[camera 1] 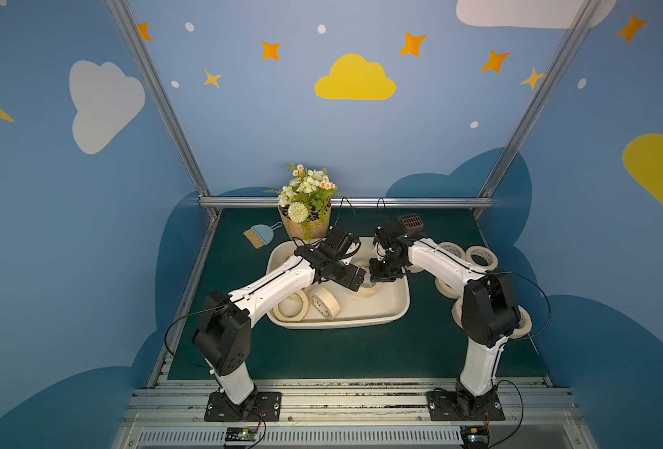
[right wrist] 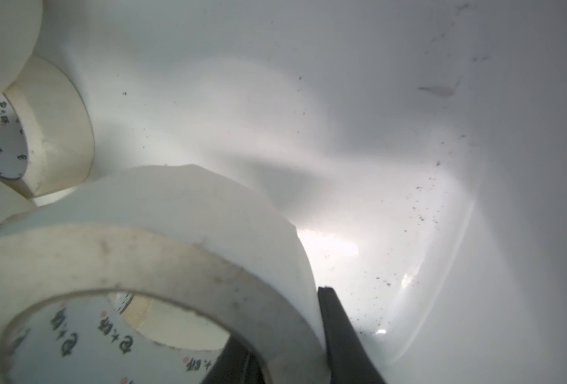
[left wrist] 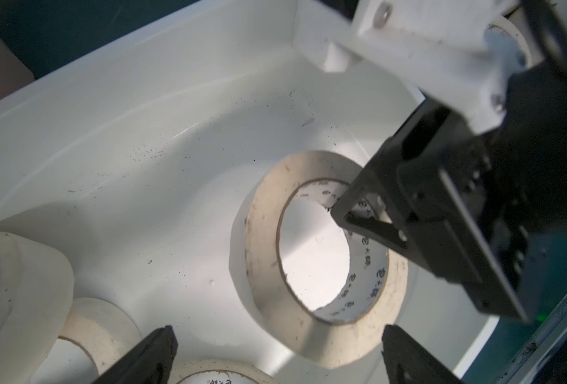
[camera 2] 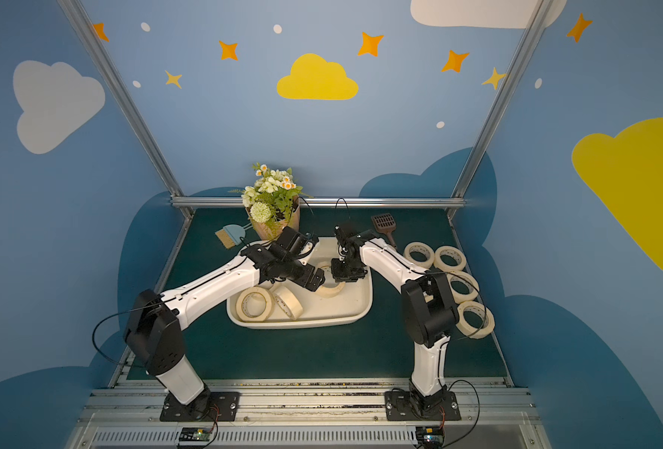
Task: Take out the art tape in the storage box
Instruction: Pick up the art tape from the storage box, then place the art tape at the center of the board, then adjust the art tape in the storage box.
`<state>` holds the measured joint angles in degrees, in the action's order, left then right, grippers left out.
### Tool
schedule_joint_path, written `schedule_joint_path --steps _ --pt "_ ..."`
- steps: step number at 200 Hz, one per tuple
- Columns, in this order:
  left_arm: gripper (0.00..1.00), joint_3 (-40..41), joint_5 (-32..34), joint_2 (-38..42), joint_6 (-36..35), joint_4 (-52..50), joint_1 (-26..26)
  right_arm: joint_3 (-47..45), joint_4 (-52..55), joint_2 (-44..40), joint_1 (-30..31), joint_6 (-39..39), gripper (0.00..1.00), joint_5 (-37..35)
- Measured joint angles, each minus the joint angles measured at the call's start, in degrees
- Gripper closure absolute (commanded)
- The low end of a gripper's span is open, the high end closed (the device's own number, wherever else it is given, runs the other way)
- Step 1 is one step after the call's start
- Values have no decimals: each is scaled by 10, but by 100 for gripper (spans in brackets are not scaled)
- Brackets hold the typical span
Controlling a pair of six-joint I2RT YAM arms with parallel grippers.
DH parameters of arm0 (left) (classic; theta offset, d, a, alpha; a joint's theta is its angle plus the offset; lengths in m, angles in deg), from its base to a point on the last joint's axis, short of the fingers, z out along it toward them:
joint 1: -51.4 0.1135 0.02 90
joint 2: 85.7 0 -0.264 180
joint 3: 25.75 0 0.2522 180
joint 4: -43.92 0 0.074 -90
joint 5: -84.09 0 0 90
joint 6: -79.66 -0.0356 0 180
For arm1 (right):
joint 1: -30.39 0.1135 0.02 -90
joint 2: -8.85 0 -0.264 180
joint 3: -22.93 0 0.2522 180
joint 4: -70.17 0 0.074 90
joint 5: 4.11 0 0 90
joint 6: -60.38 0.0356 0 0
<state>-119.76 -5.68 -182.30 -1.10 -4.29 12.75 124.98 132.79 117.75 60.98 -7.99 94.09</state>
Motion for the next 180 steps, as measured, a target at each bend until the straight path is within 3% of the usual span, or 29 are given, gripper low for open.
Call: schedule_joint_path --steps 24,56,102,131,180 --pt "0 42 23 51 0 -11 2 -9 0 -31 -36 -9 100 -17" --pt "0 98 68 120 -2 -35 9 -36 20 -152 -109 -23 100 -52" --pt "9 149 89 135 1 -42 26 -127 42 -294 -248 -62 100 -113" --pt "14 158 70 129 11 -39 47 -195 65 -275 -294 -71 100 -132" --pt "31 158 35 115 16 -16 53 -203 67 -174 -269 -77 100 -121"
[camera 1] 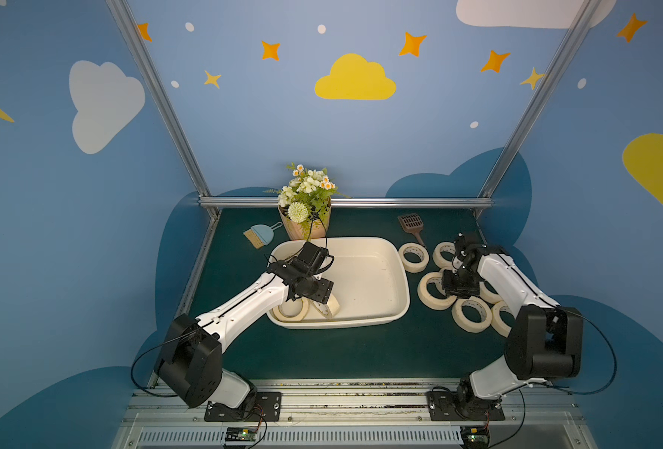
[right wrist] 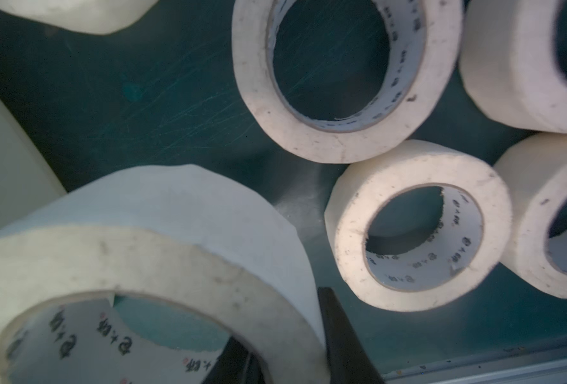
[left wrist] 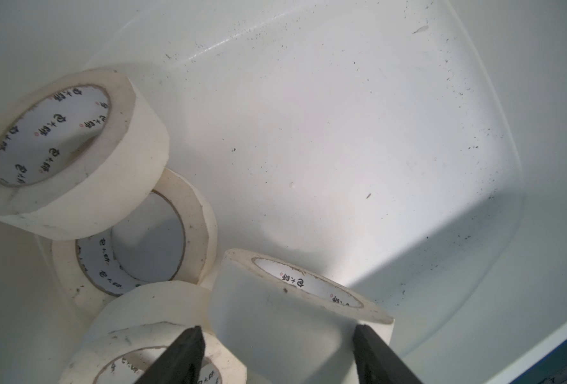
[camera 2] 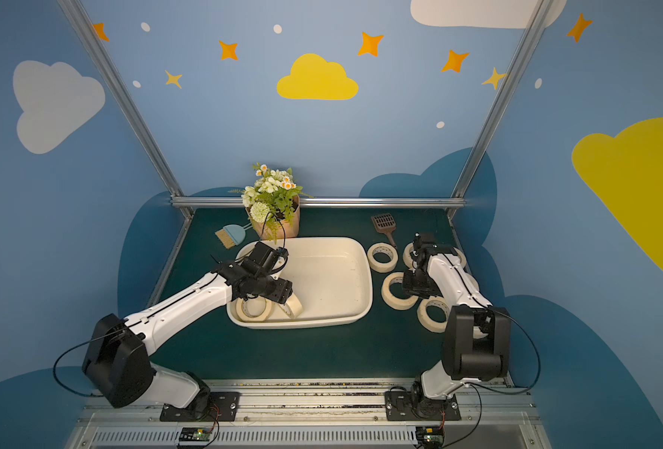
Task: Take out the art tape in the storage box
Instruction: Adjust the art tape in the storage box.
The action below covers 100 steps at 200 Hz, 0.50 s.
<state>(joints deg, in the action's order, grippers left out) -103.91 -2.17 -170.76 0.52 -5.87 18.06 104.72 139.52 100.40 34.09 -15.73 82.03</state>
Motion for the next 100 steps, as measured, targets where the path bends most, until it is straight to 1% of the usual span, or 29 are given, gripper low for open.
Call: schedule_joint_path --steps 31,68,100 --pt "32 -3 -27 -23 5 36 0 0 -19 52 23 2 100 5" --pt "32 -16 -32 -58 14 89 5 19 -40 121 28 3 100 7" --pt "32 -34 -32 -90 14 112 6 54 -53 170 28 3 100 7"
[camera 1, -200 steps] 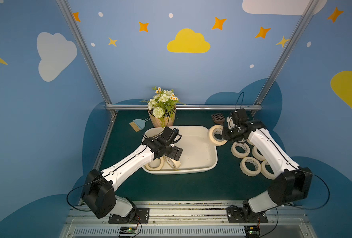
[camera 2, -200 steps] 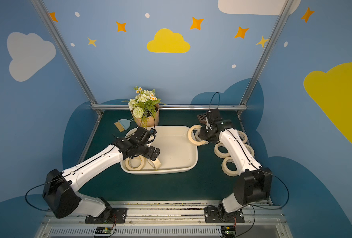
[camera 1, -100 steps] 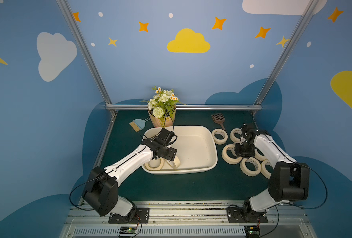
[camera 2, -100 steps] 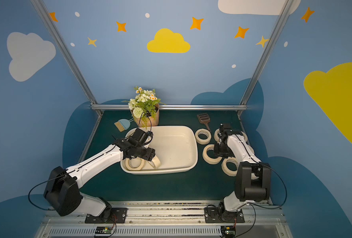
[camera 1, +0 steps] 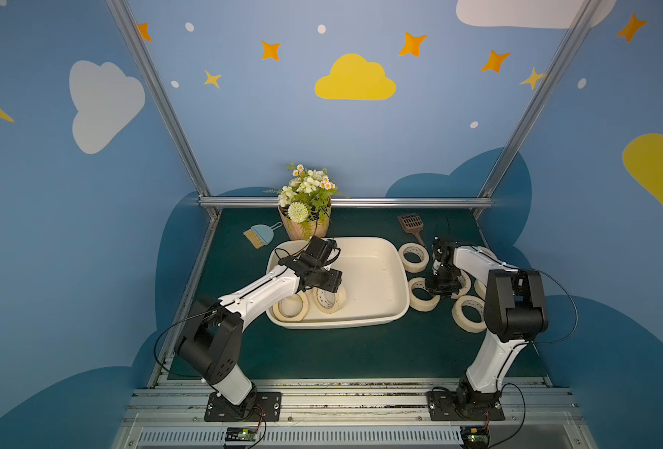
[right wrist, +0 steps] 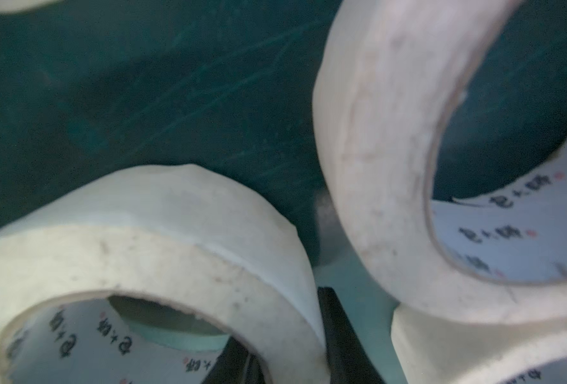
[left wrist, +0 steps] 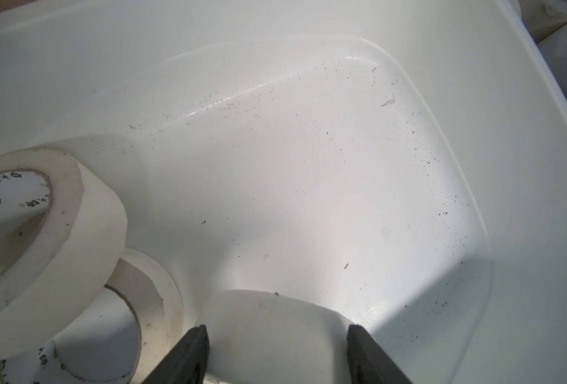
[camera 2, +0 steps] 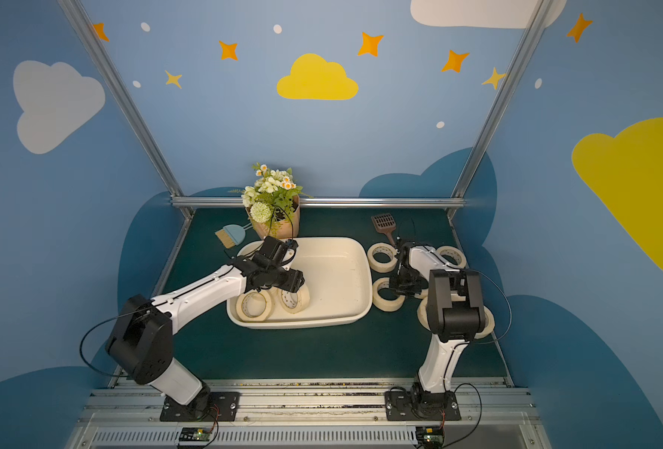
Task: Take out the art tape in the storage box
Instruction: Adjust the art tape in the storage box.
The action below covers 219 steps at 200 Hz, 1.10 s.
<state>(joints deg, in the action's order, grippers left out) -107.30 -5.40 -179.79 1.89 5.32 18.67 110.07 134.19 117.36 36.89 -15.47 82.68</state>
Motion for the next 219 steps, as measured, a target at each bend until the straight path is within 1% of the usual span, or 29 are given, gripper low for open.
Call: schedule_joint_path --steps 39,74,107,119,133,141,147,163,190,219 --pt "32 -13 -9 -32 0 12 0 42 -11 35 0 0 100 -4" --pt "32 -15 -21 -56 0 9 0 48 -14 41 0 -1 100 -7" --pt "31 -14 -31 -71 1 16 1 48 -14 40 0 -1 70 -10" --pt "26 -14 -32 -76 0 15 1 47 -14 37 0 -1 58 -12" --pt "20 -14 -30 -76 -1 11 1 43 -13 26 1 -6 48 -16" --pt "18 -14 -26 -75 -2 9 1 41 -12 14 3 -9 40 -17" --pt "18 -14 -22 -73 -3 6 1 39 -11 1 6 -11 36 -18" --pt "17 -14 -12 -64 -6 -8 2 39 -5 -38 14 -14 33 -19" --pt "18 -14 1 -40 -12 -28 3 39 8 -103 46 -15 33 -17" --pt "18 4 10 -27 -15 -28 8 38 25 -140 86 -12 33 -2"
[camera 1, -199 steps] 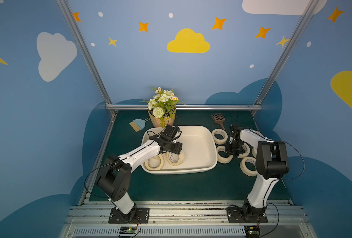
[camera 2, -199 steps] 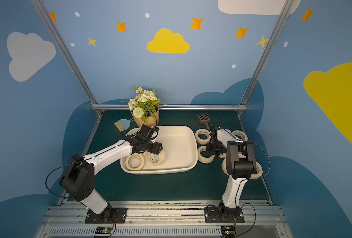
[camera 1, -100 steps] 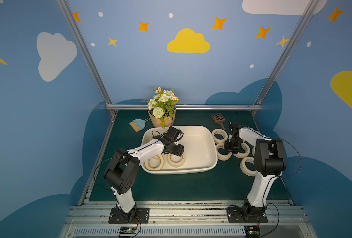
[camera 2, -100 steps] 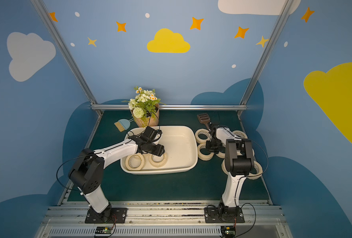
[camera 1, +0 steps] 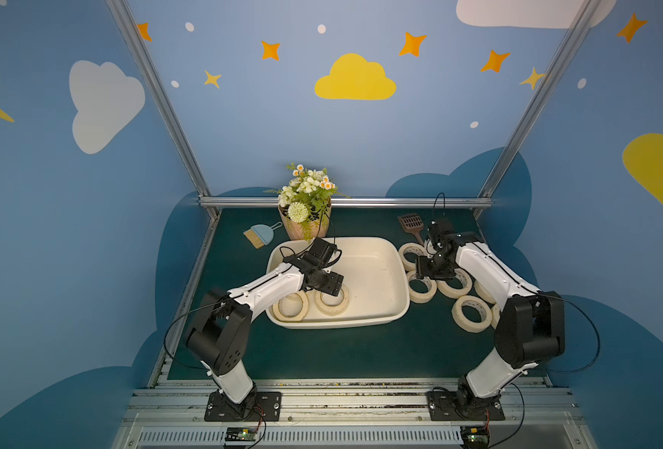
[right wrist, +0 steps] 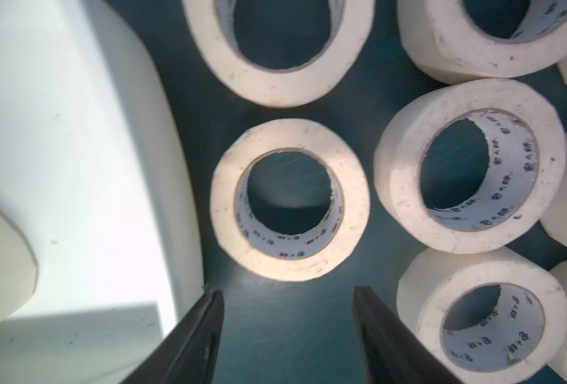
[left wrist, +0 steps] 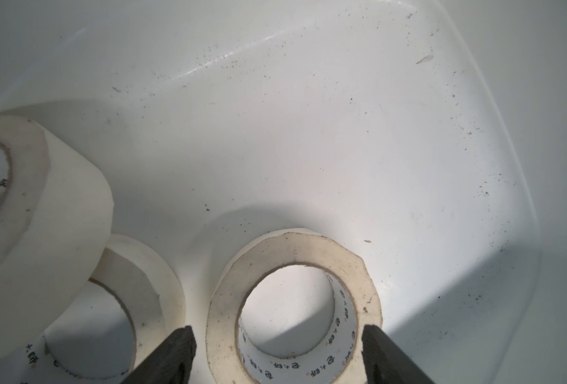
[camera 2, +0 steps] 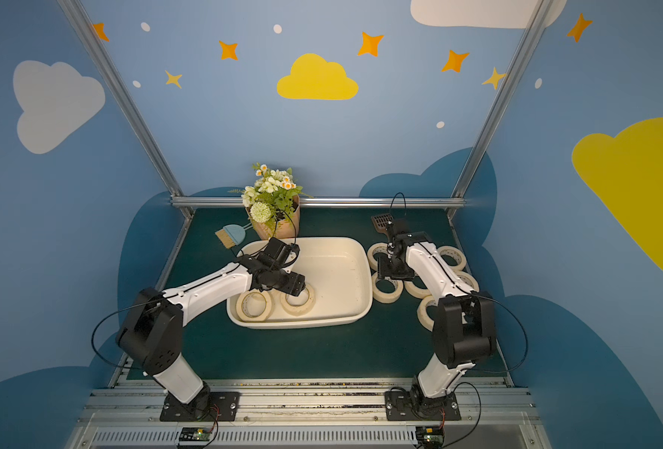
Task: Take out the art tape in the storage box
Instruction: Adjust the art tape in the storage box, then pick up the art tape from the storage box.
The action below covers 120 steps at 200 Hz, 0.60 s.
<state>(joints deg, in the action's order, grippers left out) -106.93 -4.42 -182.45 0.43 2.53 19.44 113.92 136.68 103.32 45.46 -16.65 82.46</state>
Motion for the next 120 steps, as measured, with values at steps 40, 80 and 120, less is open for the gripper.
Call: schedule_joint_path --steps 40,80,120 --pt "22 14 3 -17 -6 5 15 -15 21 -27 25 4 33 15" --pt "29 10 -4 -73 -18 40 23 -34 26 -28 28 12 33 16" --pt "53 10 -4 -95 -21 45 23 -36 28 -28 39 18 33 16"
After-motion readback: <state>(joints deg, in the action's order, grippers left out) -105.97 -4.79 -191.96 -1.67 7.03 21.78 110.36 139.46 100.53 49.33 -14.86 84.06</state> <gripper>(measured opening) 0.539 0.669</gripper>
